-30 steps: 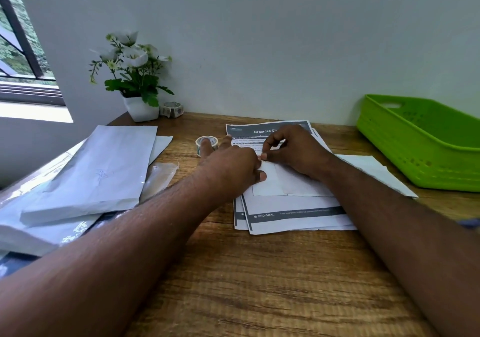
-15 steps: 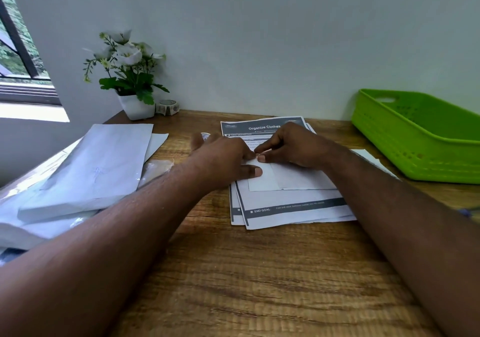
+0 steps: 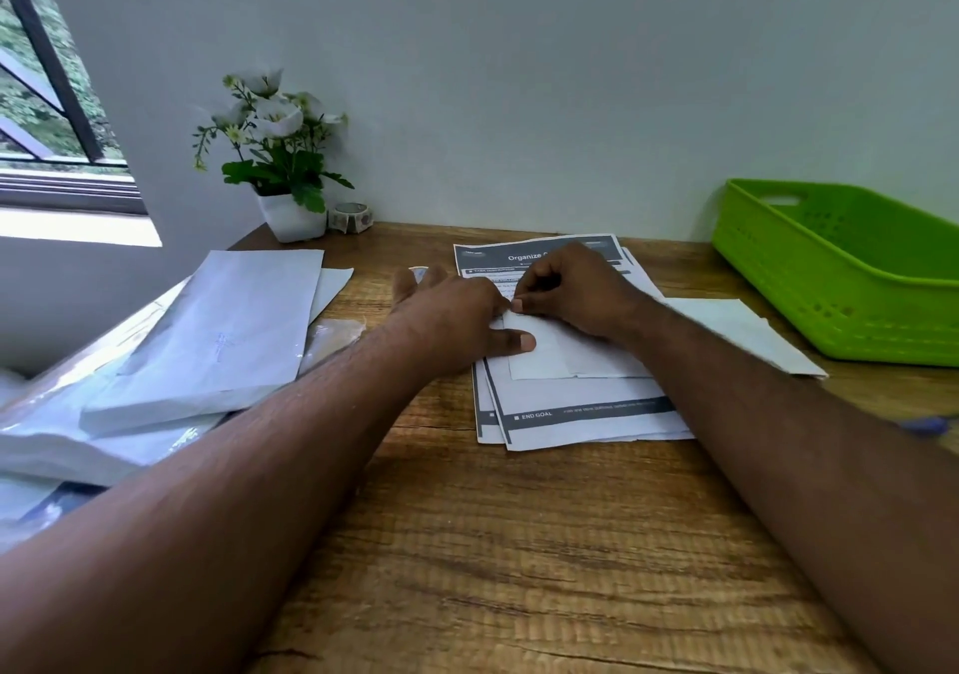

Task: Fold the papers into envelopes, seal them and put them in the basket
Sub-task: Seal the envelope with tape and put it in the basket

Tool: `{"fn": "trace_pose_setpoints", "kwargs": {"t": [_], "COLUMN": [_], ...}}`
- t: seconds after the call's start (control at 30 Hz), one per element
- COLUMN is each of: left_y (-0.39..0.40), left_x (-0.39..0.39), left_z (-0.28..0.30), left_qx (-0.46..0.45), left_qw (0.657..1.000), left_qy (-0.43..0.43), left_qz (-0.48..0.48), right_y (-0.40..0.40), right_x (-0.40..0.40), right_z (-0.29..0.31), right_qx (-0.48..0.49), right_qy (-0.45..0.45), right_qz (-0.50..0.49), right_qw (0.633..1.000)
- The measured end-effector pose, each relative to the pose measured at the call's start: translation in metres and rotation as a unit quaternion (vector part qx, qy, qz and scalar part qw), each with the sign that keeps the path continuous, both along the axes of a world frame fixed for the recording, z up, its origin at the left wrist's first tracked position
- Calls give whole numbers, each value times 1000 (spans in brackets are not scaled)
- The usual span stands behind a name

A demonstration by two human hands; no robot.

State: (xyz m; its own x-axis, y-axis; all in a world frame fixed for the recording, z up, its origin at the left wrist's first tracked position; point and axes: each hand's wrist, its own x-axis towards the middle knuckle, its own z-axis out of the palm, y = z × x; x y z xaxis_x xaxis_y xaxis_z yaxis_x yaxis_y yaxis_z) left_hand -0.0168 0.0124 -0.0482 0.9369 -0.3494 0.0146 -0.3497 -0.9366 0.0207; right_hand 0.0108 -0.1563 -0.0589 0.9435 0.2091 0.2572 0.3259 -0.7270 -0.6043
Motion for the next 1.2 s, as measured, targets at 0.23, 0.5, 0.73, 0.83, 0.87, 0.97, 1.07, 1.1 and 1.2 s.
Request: {"fn": "trace_pose_setpoints", "kwargs": {"t": [0.23,0.5,0.73,0.83,0.87,0.97,1.07,1.1,1.2], "left_y": [1,-1,0,-1,0,-1,0,1,1], "left_x": [4,-6,-2,-2,-2,-5,-4,-4,-3], "left_z": [-1,4,5,5,5,8,7,7,6], "left_qx": [1,26,8,6,8,5,-18,-26,-33], "left_qw": [1000,1000,1000,1000,999,999,999,999,998], "left_qy": [3,-7,28,30,31,35,40,43,44], "left_qz": [-4,-4,0,2,3,5,10,13,18], "right_y": [-7,-27,-9,-5,-4,-2,-5,-8,-14], "right_x": [-5,-13,-10,-5,-3,5,5,3,-1], "right_z": [8,8,8,2,-1,-9,-8,-5,-1], "right_qx": [-23,133,72,36,24,-25,9,62,169], "right_qy": [25,86,101,50,31,-14,-11,12,65], "right_qz": [56,-7,-19,-33,-43,-71,-76,-73,-68], "right_qw": [998,987,992,998,998,997,997,995,981]}}
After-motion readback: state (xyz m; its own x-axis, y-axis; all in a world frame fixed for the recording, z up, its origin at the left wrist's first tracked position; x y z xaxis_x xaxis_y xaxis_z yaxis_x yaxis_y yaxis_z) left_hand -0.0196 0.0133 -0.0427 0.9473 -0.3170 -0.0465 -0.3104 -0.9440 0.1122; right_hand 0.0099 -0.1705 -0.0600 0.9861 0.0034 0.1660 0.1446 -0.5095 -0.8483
